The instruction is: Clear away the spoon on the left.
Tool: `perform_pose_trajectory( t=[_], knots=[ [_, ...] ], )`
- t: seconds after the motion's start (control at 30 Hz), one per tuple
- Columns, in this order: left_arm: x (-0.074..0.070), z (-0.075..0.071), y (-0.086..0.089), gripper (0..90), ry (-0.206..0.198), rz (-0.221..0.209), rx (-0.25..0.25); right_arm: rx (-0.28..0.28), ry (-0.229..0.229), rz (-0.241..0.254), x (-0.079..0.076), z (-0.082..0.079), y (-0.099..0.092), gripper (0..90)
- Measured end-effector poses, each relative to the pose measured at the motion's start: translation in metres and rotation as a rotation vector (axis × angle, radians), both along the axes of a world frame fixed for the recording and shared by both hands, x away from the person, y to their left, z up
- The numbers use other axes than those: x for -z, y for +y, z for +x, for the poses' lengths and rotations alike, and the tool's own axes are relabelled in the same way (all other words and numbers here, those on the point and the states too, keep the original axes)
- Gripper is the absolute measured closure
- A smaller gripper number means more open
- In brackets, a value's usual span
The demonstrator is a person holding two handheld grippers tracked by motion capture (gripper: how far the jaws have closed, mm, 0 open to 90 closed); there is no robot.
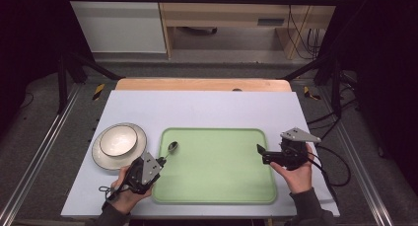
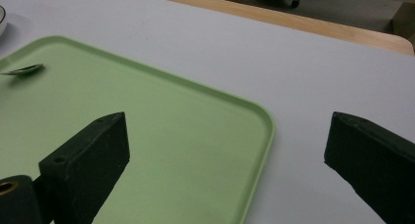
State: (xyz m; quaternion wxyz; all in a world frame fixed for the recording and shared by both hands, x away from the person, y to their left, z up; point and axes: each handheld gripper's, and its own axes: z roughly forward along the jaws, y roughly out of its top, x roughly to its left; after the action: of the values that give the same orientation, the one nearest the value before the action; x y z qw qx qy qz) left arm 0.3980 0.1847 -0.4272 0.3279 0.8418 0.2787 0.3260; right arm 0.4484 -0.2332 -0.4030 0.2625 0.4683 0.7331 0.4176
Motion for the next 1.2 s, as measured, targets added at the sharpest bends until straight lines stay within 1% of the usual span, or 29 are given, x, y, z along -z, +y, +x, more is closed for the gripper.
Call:
perform_pose_trajectory(
  t=[0.2, 0.33, 0.87, 1.2],
  knots=[
    [0.003, -0.002, -0.005, 83.0, -0.007, 0.032, 0.03, -0.001, 0.002, 0.0, 0.0, 0.0, 0.0, 3.3],
    [0.004, -0.003, -0.007, 81.9, -0.001, 0.049, 0.045, -0.002, 0.002, -0.001, 0.0, 0.0, 0.0, 3.2],
    [0.011, -0.003, -0.012, 75.7, 0.035, 0.068, 0.081, -0.005, 0.005, -0.002, 0.001, 0.0, 0.0, 3.2],
    [0.015, -0.003, -0.014, 69.6, 0.053, 0.073, 0.089, -0.007, 0.006, 0.001, 0.0, 0.0, 0.0, 3.2]
  ],
)
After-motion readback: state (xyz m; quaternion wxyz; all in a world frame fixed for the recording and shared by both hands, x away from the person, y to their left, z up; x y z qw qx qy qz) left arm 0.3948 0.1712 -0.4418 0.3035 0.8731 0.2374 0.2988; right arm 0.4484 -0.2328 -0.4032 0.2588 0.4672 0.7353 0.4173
